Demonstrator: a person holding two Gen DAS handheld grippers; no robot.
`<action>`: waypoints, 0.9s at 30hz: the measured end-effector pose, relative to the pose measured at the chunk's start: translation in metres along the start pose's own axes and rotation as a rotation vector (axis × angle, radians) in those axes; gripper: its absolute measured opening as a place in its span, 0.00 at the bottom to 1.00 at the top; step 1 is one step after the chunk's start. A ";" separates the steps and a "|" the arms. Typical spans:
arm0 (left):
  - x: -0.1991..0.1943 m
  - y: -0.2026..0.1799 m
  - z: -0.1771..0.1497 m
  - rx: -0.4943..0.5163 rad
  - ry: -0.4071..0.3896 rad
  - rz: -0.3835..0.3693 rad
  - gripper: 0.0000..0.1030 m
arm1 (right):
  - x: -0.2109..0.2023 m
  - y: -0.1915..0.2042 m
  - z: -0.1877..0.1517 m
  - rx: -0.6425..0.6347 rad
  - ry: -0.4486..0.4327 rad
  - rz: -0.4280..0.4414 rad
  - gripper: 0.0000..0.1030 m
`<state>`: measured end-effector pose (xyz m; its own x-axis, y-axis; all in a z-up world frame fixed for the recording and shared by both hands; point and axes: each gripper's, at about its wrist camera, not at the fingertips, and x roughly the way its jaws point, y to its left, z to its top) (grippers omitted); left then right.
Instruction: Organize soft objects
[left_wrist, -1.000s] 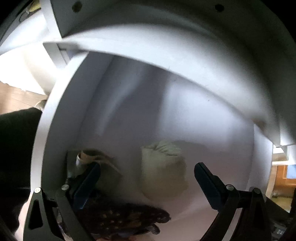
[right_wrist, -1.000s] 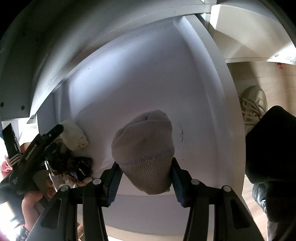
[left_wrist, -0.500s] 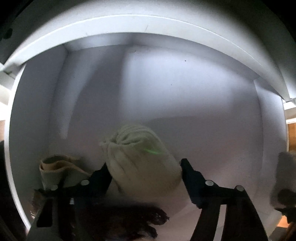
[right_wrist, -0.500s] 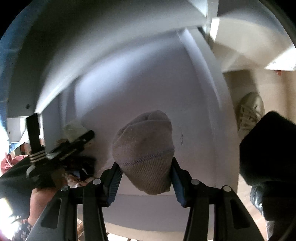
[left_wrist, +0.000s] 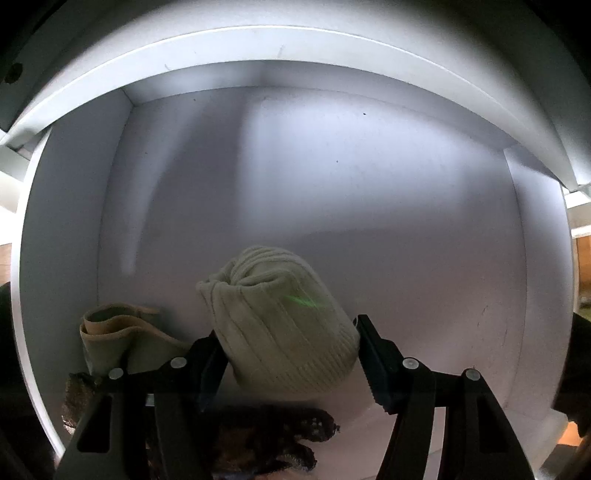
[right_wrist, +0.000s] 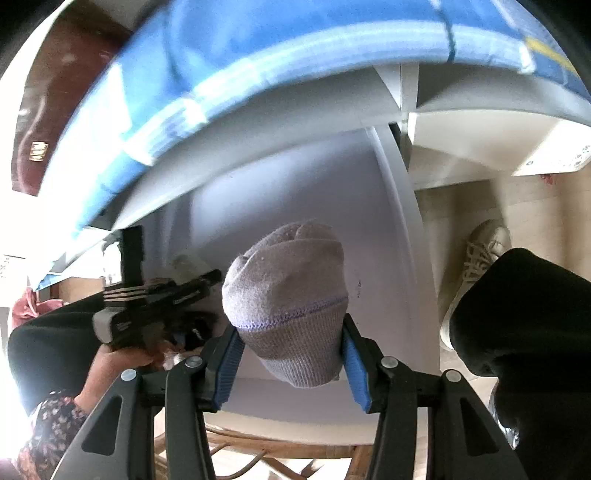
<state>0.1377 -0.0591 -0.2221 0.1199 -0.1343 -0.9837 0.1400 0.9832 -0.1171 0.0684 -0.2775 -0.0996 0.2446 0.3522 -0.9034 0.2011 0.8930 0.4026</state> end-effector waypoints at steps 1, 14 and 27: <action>0.003 0.006 0.005 0.002 0.001 0.001 0.63 | -0.009 0.004 -0.001 -0.015 -0.022 0.002 0.49; 0.001 -0.015 0.026 0.012 0.002 0.016 0.64 | -0.127 0.054 0.023 -0.168 -0.315 0.011 0.49; -0.001 -0.023 0.026 0.024 0.002 0.023 0.64 | -0.193 0.117 0.069 -0.316 -0.506 0.007 0.49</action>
<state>0.1595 -0.0848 -0.2144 0.1215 -0.1115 -0.9863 0.1610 0.9827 -0.0913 0.1101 -0.2601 0.1320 0.6819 0.2508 -0.6871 -0.0753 0.9585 0.2751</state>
